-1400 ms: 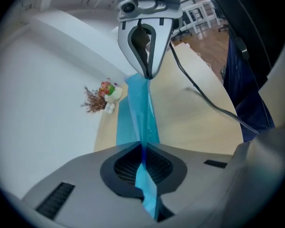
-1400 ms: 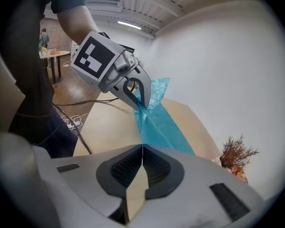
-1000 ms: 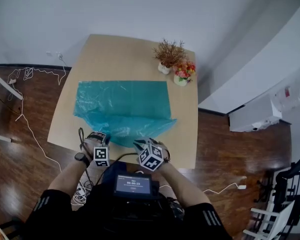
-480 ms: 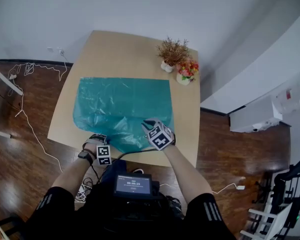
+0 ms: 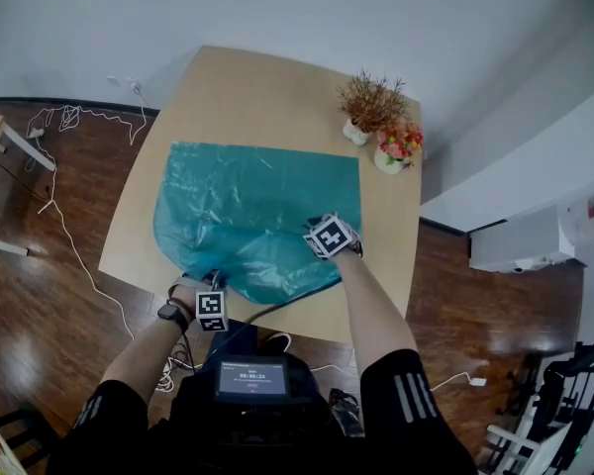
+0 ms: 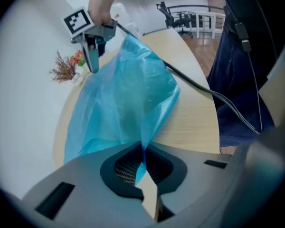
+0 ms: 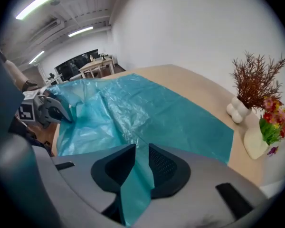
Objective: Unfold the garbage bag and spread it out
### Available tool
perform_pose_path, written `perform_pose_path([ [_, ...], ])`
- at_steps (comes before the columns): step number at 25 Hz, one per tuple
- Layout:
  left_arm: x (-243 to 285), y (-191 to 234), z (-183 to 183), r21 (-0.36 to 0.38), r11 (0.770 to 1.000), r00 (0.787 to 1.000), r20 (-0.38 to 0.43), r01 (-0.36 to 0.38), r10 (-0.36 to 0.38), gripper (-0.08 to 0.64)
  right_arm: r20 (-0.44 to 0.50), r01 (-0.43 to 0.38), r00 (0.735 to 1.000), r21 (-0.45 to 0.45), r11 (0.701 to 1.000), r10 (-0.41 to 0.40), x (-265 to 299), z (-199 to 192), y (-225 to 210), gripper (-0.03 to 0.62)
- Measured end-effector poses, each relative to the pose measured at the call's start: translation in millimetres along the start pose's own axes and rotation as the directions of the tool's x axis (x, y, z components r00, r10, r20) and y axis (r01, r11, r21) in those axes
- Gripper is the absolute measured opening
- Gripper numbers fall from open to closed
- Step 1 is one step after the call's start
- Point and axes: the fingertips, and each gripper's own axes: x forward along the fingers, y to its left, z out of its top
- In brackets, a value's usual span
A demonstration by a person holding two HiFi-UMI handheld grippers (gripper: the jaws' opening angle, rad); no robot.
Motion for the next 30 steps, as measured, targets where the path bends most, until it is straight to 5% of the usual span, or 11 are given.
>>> perform_pose_path([
  [3,0.6,8.0,0.6,0.004,1.000,1.000,0.009,-0.018,0.018,0.000,-0.021,0.019,1.000,-0.011,1.000,-0.019,20.4,2.5,-11.0,0.157],
  [8,0.0,24.7,-0.4,-0.023,0.999,0.999,0.028,-0.036,0.037,0.000,-0.020,0.052,0.999,0.107,0.993,-0.050,44.2,-5.4,-28.9,0.160],
  [14,3.6,46.6,-8.7,-0.070,0.997,0.998,0.037,-0.043,0.046,0.000,0.050,0.067,0.995,0.238,0.969,-0.081,52.8,9.9,-42.5,0.035],
  [21,-0.2,76.2,-14.5,-0.172,0.983,0.995,0.076,-0.058,0.071,0.000,0.045,0.166,0.980,0.373,0.913,-0.196,55.2,22.8,-79.2,0.029],
  [30,11.7,103.4,-18.2,-0.229,0.972,0.994,0.075,-0.060,0.080,0.000,0.024,0.190,0.975,0.426,0.884,-0.221,69.6,37.7,-104.0,0.029],
])
